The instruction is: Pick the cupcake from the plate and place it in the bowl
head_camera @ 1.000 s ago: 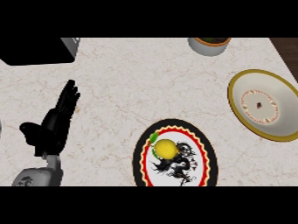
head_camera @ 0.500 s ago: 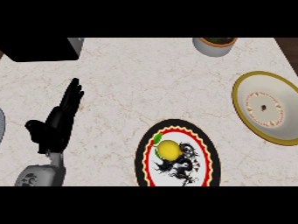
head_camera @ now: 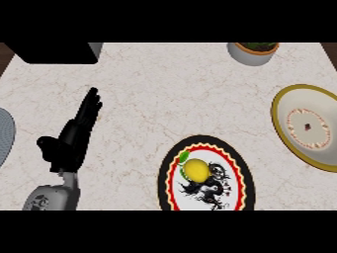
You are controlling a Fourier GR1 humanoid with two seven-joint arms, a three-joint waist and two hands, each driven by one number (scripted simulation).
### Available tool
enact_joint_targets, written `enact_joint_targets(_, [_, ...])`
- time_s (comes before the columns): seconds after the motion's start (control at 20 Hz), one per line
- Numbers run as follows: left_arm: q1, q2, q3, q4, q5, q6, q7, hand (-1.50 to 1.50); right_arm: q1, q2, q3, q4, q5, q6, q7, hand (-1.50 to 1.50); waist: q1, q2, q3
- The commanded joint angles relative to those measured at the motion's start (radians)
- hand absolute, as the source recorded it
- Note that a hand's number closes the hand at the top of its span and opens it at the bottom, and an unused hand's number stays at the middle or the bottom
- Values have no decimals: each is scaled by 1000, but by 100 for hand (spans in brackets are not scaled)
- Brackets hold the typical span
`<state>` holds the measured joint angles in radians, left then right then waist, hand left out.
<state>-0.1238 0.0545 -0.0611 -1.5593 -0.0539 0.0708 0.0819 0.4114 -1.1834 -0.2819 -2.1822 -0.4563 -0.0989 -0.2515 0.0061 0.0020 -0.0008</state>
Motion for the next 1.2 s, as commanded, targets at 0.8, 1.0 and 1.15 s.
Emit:
enact_joint_targets(0.8, [-37,-16,-5,36,3,-22,-12,0,-701,268,441,934,544,-40,-138,150,38,8,2])
enact_joint_targets(1.0, [-90,-26,-9,37,-21,5,29,0,-769,347,482,1162,614,-7,-258,150,34,10,3])
enact_joint_targets(1.15, [-59,-46,-30,34,-42,25,16,0,-844,357,460,1296,554,133,-237,150,37,10,3])
